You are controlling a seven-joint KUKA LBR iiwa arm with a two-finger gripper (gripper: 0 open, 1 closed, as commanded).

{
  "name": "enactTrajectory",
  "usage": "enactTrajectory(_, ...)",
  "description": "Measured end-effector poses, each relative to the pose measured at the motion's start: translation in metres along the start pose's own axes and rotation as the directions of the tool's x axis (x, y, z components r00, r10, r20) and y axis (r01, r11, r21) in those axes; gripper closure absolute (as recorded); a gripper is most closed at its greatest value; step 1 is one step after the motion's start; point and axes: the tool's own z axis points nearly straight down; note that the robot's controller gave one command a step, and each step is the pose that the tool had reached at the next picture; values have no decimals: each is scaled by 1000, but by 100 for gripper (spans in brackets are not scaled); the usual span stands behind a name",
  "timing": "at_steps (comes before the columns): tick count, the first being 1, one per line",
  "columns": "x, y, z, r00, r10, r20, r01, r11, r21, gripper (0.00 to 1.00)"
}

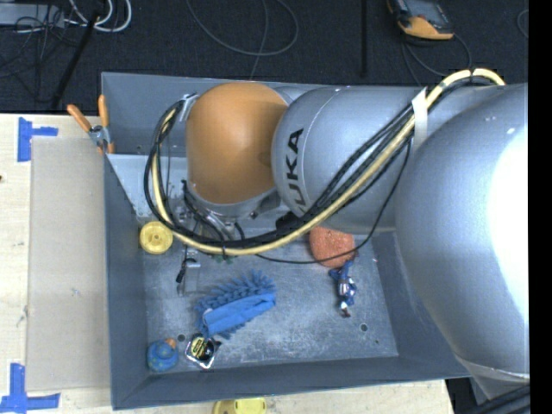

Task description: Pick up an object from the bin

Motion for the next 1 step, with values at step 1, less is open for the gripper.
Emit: enactTrajectory(1, 10, -44, 40, 998, -69, 4, 69, 998, -2, 0)
